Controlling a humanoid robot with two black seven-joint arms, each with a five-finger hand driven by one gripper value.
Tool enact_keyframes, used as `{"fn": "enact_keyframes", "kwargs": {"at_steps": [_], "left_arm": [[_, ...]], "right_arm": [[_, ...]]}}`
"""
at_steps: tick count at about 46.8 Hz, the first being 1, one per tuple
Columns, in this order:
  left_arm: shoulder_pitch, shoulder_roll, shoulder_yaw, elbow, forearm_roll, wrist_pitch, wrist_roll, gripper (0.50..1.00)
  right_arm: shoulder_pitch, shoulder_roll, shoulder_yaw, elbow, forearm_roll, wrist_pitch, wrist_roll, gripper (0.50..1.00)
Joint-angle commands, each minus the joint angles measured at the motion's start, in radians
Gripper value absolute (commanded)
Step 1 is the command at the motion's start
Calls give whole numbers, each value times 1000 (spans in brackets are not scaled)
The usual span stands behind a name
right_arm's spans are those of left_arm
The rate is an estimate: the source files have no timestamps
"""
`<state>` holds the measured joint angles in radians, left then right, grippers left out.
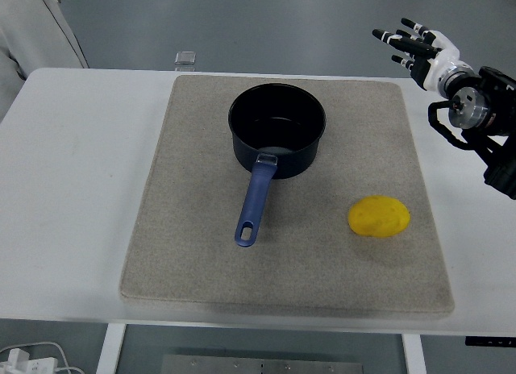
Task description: Put the potato in the blue pot
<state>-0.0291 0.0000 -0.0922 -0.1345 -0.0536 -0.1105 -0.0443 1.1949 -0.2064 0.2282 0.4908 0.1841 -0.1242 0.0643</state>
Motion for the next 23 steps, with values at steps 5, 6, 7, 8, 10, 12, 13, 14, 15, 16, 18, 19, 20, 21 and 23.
{"fn": "enact_keyframes", "kwargs": {"at_steps": [5, 6, 7, 8, 10, 12, 13, 14, 15, 16, 18, 19, 20, 21, 23], "left_arm": [[6, 0, -15, 1, -8, 5, -6, 1000], [6, 0, -17, 1, -8, 3, -6, 1000], [6, 0, -17, 1, -8, 5, -6, 1000], [6, 0, -15, 1, -8, 3, -6, 1000], [1, 0, -11, 1, -5, 3, -5, 1000], [0, 0, -11, 1, -5, 3, -5, 1000], [1, 0, -11, 1, -5, 3, -5, 1000], [1, 0, -11, 1, -5, 5, -3, 1000], [1, 0, -9, 3, -5, 3, -5, 1000], [3, 0, -9, 3, -5, 5, -3, 1000], [8, 0, -8, 3, -5, 3, -3, 1000], [9, 0, -4, 3, -5, 3, -3, 1000], [11, 0, -4, 3, -5, 3, -3, 1000], [11, 0, -3, 3, -5, 5, -3, 1000], [11, 0, -3, 1, -5, 3, -3, 1000]], "right_arm": [[-1, -1, -1, 0, 0, 0, 0, 950], [-1, -1, -1, 0, 0, 0, 0, 950], [-1, -1, -1, 0, 0, 0, 0, 950], [-1, -1, -1, 0, 0, 0, 0, 950], [-1, -1, -1, 0, 0, 0, 0, 950], [-1, -1, -1, 0, 0, 0, 0, 948], [-1, -1, -1, 0, 0, 0, 0, 950], [-1, -1, -1, 0, 0, 0, 0, 950], [-1, -1, -1, 0, 0, 0, 0, 948], [-1, -1, -1, 0, 0, 0, 0, 948], [-3, 1, -1, 0, 0, 0, 0, 950], [-5, -1, -1, 0, 0, 0, 0, 950], [-5, -1, -1, 0, 0, 0, 0, 948], [-5, 1, -1, 0, 0, 0, 0, 948], [-5, 1, -3, 0, 0, 0, 0, 950]]}}
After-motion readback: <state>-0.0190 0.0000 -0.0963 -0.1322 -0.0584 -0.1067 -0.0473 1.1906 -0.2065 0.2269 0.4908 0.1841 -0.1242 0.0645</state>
